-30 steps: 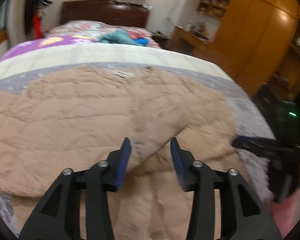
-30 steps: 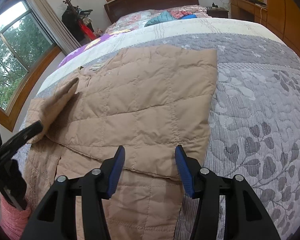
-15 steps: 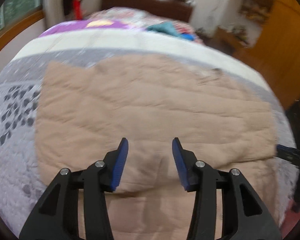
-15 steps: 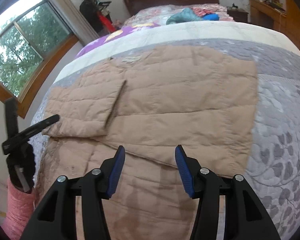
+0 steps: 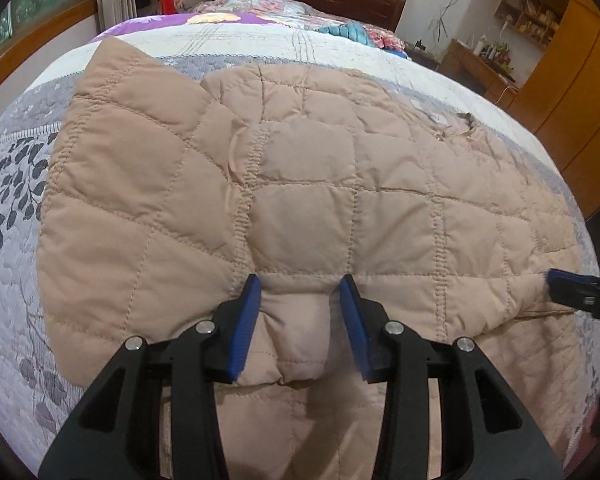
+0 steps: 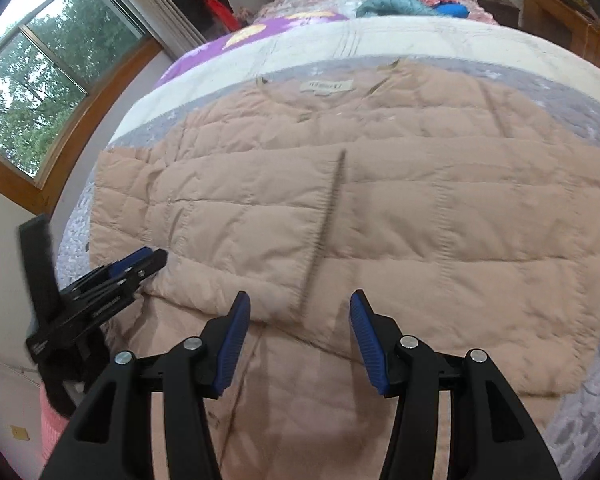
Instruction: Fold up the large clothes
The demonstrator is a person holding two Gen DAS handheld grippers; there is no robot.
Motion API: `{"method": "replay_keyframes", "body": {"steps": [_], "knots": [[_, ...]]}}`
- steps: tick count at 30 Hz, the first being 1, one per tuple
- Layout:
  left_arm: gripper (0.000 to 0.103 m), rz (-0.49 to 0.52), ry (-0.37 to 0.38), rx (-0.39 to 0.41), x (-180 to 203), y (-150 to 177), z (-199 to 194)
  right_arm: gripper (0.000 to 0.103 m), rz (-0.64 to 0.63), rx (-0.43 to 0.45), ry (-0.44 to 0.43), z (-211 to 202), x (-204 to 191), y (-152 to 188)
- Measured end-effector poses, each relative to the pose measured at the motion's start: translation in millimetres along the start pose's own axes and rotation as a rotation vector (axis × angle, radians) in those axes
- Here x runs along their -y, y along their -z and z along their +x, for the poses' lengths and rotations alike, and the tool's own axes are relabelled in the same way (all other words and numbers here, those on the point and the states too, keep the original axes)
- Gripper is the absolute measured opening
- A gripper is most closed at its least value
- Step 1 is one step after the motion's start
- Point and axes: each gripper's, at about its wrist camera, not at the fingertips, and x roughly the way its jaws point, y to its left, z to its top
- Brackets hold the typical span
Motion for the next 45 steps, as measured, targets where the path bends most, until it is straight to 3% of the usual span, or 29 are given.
{"method": "replay_keyframes", "body": {"steps": [3,5,7,13,17,23,32,37,45], "knots": [[0.039,-0.008,0.052,0.013,-2,3,-13,0.036,0.002,-0.034,-0.023,20,-2,-7],[0.039,-0.015,0.069,0.032,-3,3,-23,0.017,-0.004,-0.039,-0.039,25,-1,-7],[0.039,-0.012,0.062,0.069,-4,1,-34,0.012,-0.01,-0.025,-0.062,21,1,-7],[0.039,-0.029,0.021,0.184,-13,-9,-70,0.012,-0.032,0.11,-0.058,-37,10,1],[0.039,-0.023,0.02,0.2,-11,-17,-75,0.012,-0.03,0.187,0.002,-76,27,7],[0.039,0.012,0.012,0.17,2,-18,-59,0.012,0.009,0.239,0.069,-102,60,15],[0.039,0.048,-0.044,0.058,2,-9,-6,0.012,0.099,0.156,0.102,-61,98,20],[0.04,0.085,-0.074,0.056,6,-5,2,0.012,0.14,0.104,0.079,-25,111,30],[0.04,0.104,-0.098,0.067,12,-1,6,0.014,0.129,0.105,0.099,-24,107,31]]}}
